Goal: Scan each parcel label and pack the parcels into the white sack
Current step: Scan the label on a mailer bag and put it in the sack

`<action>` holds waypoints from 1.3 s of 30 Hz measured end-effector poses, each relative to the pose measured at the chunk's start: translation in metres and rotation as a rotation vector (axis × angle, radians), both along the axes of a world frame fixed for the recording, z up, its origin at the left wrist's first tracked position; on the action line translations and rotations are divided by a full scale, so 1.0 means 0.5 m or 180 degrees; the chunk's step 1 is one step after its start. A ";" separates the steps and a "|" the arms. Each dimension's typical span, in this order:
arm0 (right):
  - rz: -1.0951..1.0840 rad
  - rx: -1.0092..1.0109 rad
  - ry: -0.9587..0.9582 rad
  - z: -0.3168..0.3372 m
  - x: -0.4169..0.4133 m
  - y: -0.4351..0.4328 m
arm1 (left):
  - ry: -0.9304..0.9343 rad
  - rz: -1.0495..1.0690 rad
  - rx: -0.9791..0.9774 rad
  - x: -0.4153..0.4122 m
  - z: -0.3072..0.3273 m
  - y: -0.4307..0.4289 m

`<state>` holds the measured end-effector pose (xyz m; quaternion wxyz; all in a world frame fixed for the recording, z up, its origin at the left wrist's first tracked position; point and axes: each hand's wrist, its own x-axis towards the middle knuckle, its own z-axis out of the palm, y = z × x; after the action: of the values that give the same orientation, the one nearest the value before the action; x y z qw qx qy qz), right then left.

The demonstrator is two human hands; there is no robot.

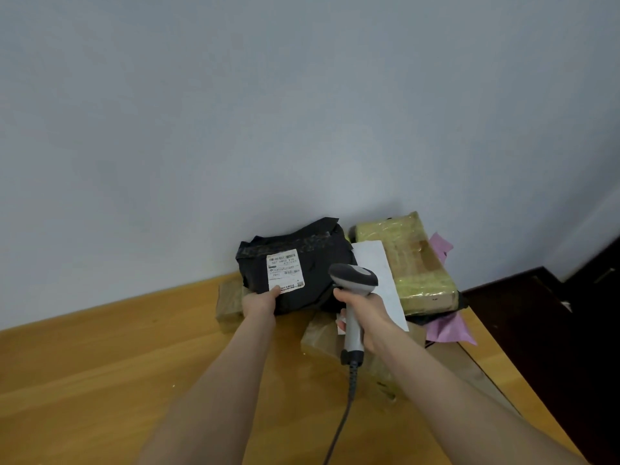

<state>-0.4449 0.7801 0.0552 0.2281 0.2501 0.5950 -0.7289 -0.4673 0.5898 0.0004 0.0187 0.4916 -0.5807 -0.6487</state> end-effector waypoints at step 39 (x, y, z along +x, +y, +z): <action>-0.0023 0.0385 0.0830 0.212 0.269 -0.531 | 0.0734 -0.2909 -0.0994 0.441 0.331 -0.505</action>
<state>-0.3104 0.5148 0.1613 0.1308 0.1687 0.6616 -0.7189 -0.2467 0.3372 0.1657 -0.1301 0.1030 -0.8212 -0.5459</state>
